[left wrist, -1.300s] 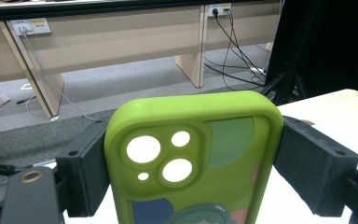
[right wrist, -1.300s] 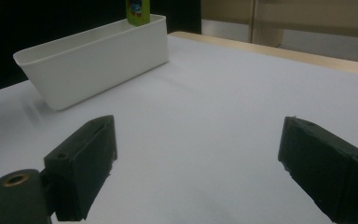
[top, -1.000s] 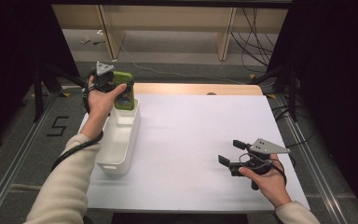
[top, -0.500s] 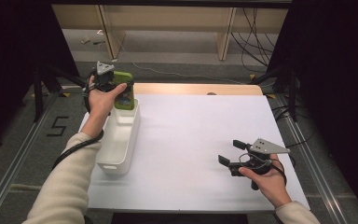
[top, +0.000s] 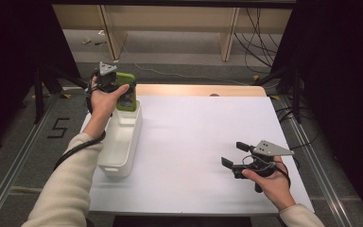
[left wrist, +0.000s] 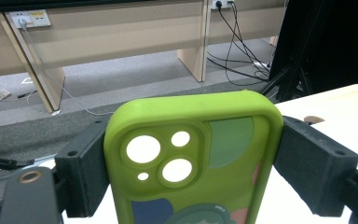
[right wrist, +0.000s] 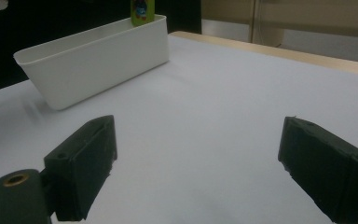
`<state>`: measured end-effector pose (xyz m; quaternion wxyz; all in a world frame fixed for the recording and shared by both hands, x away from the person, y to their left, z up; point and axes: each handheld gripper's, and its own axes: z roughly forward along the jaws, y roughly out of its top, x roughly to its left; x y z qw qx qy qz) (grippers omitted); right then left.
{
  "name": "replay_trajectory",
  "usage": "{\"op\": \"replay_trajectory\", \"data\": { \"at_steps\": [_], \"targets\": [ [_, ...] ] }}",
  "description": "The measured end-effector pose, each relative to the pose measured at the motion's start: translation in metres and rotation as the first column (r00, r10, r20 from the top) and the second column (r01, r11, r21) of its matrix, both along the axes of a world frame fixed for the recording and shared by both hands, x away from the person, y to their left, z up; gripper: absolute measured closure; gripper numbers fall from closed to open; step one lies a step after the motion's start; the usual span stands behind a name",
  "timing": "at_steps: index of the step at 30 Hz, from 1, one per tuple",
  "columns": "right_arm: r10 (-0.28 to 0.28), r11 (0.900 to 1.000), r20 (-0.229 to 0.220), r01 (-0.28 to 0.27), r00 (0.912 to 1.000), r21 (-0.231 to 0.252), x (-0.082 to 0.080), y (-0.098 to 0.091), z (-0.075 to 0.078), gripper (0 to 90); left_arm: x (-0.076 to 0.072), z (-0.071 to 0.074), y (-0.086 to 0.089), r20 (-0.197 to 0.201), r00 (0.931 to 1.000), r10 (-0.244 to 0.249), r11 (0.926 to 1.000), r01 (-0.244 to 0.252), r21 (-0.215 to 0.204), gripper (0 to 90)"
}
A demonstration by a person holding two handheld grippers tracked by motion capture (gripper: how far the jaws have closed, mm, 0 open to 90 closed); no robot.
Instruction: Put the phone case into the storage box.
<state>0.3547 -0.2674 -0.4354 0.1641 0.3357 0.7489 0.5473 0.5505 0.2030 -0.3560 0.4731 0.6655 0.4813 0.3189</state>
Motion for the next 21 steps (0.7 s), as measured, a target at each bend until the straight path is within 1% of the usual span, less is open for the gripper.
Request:
{"op": "replay_trajectory", "data": {
  "at_steps": [11,21],
  "targets": [
    [0.000,1.0000,-0.001,0.000,1.0000,-0.001,0.0001,0.0001,0.0000,12.6,0.0032,-0.0024,0.0003,0.003,1.0000,0.000,1.0000,0.000,-0.001,17.1],
    [0.002,1.0000,-0.001,-0.002,1.0000,-0.001,0.0001,0.0001,-0.0001,12.6,0.0058,-0.0041,0.0003,0.004,1.0000,0.000,0.9999,0.000,0.015,17.0]
  ]
}}
